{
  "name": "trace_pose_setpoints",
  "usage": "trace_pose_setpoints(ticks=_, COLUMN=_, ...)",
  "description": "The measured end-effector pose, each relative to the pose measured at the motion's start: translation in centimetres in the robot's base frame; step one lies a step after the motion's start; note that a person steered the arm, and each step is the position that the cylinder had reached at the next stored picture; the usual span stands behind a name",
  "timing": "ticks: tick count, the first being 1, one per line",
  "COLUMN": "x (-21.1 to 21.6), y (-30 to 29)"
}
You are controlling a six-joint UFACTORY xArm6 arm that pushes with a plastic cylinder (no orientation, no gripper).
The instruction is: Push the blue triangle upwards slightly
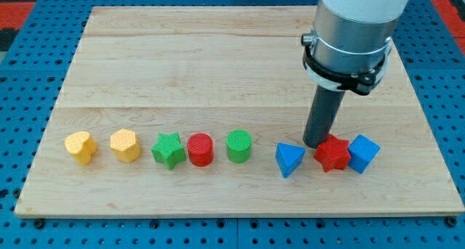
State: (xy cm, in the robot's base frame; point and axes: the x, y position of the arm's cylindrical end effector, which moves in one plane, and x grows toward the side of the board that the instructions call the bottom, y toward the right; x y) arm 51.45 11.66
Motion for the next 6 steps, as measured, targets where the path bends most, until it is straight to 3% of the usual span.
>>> trace_pose_setpoints(ticks=2, x=0.0, y=0.0)
trace_pose_setpoints(ticks=3, x=-3.2, y=3.1)
trace_pose_setpoints(ticks=4, x=-7.1, y=9.8)
trace_pose_setpoints(ticks=5, x=-1.0, y=15.2)
trace_pose_setpoints(ticks=6, x=8.9, y=18.3)
